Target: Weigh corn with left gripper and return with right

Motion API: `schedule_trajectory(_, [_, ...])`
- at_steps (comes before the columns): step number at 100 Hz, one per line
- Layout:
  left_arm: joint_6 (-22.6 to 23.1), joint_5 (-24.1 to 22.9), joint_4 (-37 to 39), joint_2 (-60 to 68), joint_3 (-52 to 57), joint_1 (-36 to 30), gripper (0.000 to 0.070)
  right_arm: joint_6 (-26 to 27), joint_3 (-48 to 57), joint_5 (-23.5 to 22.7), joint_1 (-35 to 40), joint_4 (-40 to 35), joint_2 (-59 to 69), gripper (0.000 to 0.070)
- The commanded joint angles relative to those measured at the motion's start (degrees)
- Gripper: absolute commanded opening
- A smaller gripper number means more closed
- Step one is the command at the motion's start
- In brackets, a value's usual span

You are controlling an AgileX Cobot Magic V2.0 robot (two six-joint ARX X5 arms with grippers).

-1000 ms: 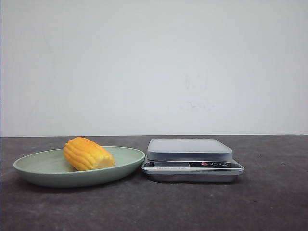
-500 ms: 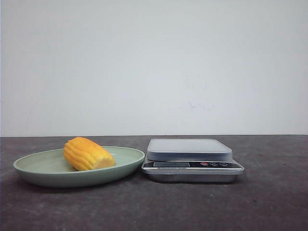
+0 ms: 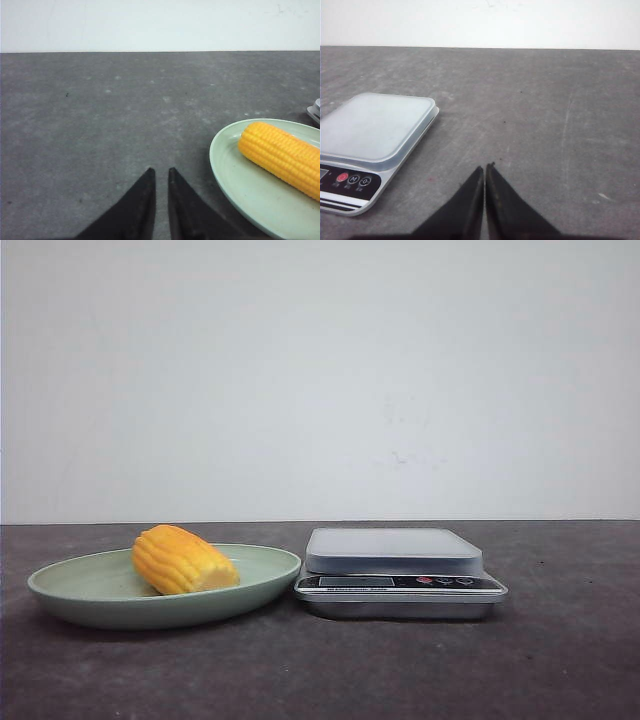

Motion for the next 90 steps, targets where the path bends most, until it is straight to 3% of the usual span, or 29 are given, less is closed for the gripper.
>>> schedule_trajectory(1, [0.48,-0.28,-0.2,-0.07,-1.03,0.07,0.0004,0.37,-0.11,0.07,0.13,0.66,-0.09,0.0])
schedule_trajectory(18, [-0.48,0.42,-0.17,-0.07,-1.03,0.07,0.0005,0.39,-0.11,0.07,0.13,0.63,-0.09,0.0])
schedule_trajectory(26, [-3.54,0.37,0.92,-0.07,-1.03,0.07,0.0004,0.39,-0.11,0.07,0.13,0.61,-0.09,0.0])
schedule_trajectory(40, [-13.51,0.35,2.45,-0.07,-0.72,0.07,0.0004,1.51,-0.11,-0.02,0.13,0.83,-0.09,0.0])
schedule_trajectory(66, [-19.26,0.37,2.51,-0.07,-0.46,0.07,0.0004,3.37,-0.11,0.09,0.17,7.82,-0.09,0.0])
schedule_trajectory(74, [-24.44,0.39,2.4,-0.07,0.04,0.07,0.0004,6.43,-0.09,-0.31,0.17,12.11,-0.09,0.0])
schedule_trajectory(90, [-36.17,4.74,2.32,-0.07,2.47,0.07,0.0004,20.09,0.09,-5.25,0.2,20.98,-0.09,0.0])
